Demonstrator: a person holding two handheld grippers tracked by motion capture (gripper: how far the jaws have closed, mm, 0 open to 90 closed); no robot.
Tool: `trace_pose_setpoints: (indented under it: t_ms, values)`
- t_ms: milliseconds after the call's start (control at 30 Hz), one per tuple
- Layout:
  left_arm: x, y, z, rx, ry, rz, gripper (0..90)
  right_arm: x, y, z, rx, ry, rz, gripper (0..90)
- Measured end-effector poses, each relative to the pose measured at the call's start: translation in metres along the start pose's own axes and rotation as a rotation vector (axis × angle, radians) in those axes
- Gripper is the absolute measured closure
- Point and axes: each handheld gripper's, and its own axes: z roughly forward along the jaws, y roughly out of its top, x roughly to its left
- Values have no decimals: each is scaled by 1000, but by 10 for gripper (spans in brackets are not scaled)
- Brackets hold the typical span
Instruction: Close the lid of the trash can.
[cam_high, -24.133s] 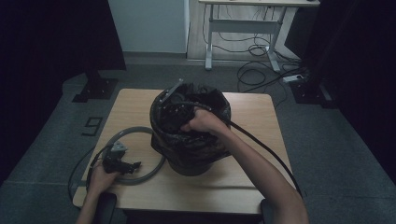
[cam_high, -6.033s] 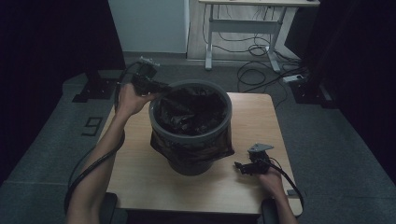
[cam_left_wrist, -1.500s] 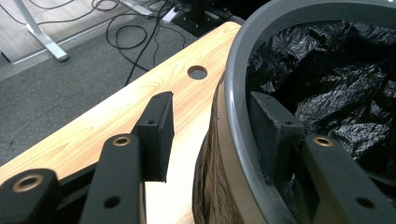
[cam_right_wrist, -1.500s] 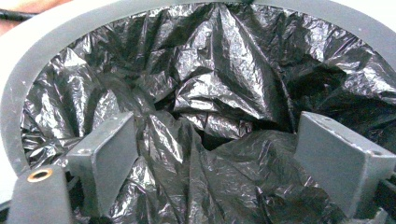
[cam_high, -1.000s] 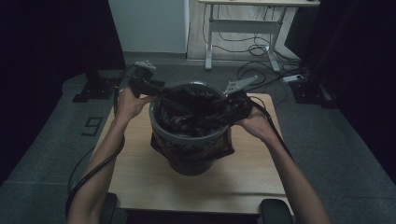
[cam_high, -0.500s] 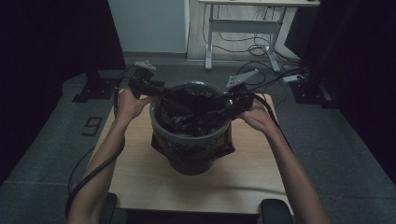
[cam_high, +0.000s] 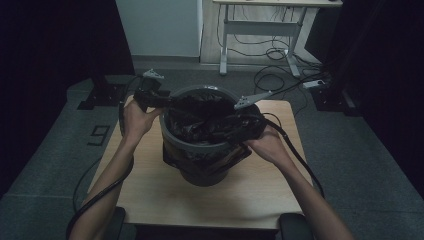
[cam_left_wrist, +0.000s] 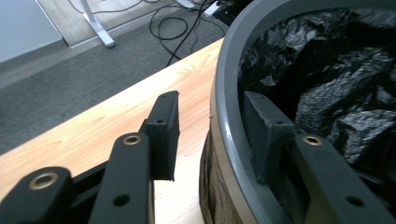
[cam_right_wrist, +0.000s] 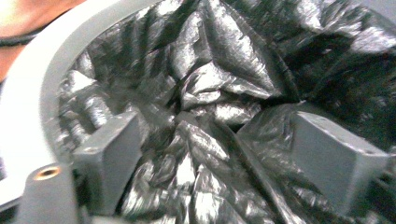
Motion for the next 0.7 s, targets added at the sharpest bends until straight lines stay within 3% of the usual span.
trace_pose_setpoints:
  t_ms: [67,267,367,467,567,633,700]
  values:
    - [3,-1,1,-4,-25,-17,560,-1,-1,4,-10,-60,-37,124]
    - [5,-1,2,6,-44,-21,549,-2,-4,5,-31,-56,-54,114]
    - [6,0,2,8,-46,-23,547,-2,-8,5,-72,-56,-58,112]
    - [7,-1,3,1,-50,-24,539,-3,-6,4,-55,-51,-65,147]
    - [7,-2,3,-20,-60,13,531,-14,-6,1,-42,-7,-101,247]
    - [8,0,3,-23,-59,47,492,-20,-4,1,-29,19,-118,241]
    - [9,1,4,-21,-67,72,450,-24,0,2,-15,38,-104,211]
